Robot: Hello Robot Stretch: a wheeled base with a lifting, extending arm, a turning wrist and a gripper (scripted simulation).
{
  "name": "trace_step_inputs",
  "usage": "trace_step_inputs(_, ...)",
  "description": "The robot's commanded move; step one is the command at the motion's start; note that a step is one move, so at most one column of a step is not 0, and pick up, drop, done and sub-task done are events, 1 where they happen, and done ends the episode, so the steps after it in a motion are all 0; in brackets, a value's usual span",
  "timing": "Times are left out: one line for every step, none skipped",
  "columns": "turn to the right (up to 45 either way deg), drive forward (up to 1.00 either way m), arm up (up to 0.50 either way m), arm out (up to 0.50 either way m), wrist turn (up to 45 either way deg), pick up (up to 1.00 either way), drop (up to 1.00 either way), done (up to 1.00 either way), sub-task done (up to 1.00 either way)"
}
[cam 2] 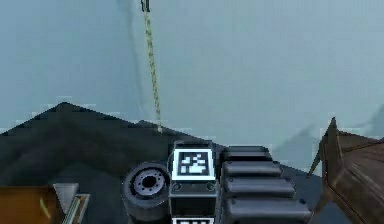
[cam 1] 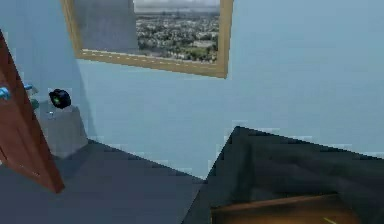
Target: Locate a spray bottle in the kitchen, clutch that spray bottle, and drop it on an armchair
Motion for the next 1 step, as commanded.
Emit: trace_step_inputs(-45.0, 0.00, 0.00, 0.00, 0.0, 0.00, 0.00, 0.00, 0.00)
